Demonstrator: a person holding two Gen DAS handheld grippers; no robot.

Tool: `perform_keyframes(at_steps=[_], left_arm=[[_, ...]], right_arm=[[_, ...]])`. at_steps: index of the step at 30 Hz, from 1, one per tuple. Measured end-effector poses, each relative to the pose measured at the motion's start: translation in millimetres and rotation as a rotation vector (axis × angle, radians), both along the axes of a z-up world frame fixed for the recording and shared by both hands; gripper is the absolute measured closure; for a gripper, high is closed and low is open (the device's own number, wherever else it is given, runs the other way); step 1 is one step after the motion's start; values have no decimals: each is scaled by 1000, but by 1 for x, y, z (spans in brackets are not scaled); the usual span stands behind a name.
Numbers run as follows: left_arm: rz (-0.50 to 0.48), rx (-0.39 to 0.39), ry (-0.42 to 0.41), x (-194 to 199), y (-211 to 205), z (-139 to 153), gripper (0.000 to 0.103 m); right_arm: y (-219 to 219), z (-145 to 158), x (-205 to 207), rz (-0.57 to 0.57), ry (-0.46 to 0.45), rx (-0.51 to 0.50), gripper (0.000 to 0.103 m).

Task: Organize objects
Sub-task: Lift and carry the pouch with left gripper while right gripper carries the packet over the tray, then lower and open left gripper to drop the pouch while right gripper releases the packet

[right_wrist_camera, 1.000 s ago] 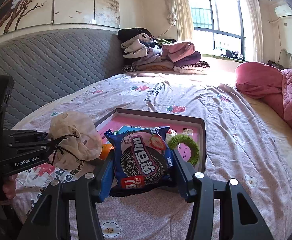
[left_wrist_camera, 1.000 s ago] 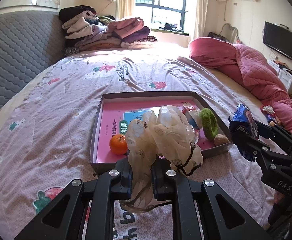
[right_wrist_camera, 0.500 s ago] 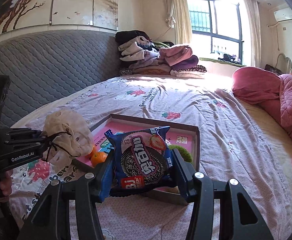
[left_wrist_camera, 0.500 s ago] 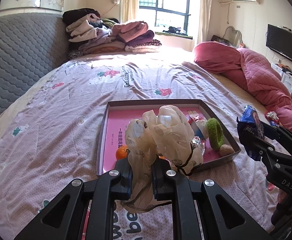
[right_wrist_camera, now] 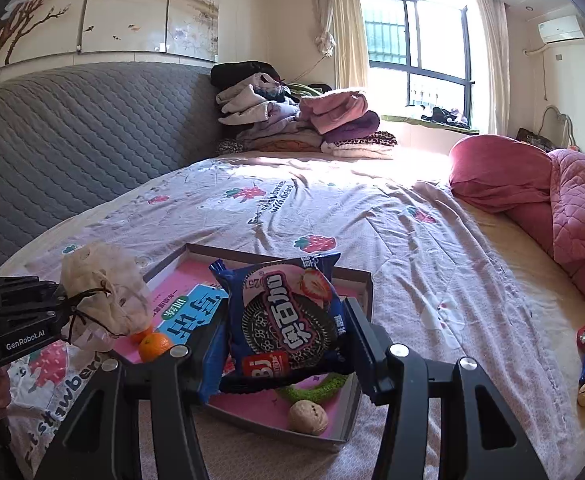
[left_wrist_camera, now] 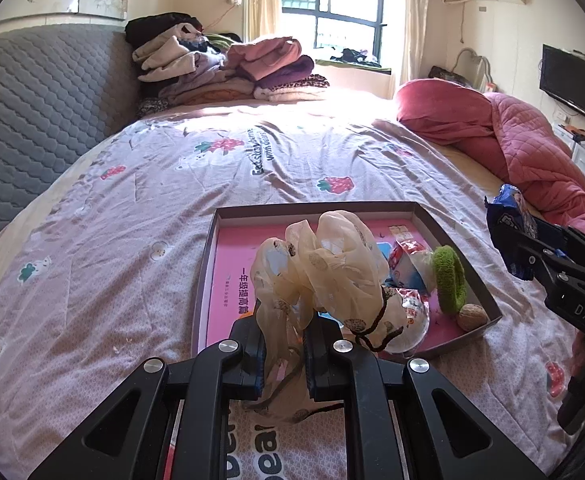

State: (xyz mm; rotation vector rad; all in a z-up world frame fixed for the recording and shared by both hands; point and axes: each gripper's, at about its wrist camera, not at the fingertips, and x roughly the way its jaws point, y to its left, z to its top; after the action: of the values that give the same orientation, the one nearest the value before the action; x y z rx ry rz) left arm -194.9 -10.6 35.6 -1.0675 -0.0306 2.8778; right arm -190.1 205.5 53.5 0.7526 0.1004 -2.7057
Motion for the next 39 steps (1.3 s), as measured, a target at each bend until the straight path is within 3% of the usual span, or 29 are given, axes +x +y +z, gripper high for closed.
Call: perform_keyframes(at_steps=[15, 39], left_arm=[[4, 0, -39, -38, 7, -23, 89], [14, -14, -92, -63, 12, -53, 86]], right_arm=[[-15, -21, -28, 28, -47, 48, 49], [-41, -59, -45, 62, -125, 138, 49]])
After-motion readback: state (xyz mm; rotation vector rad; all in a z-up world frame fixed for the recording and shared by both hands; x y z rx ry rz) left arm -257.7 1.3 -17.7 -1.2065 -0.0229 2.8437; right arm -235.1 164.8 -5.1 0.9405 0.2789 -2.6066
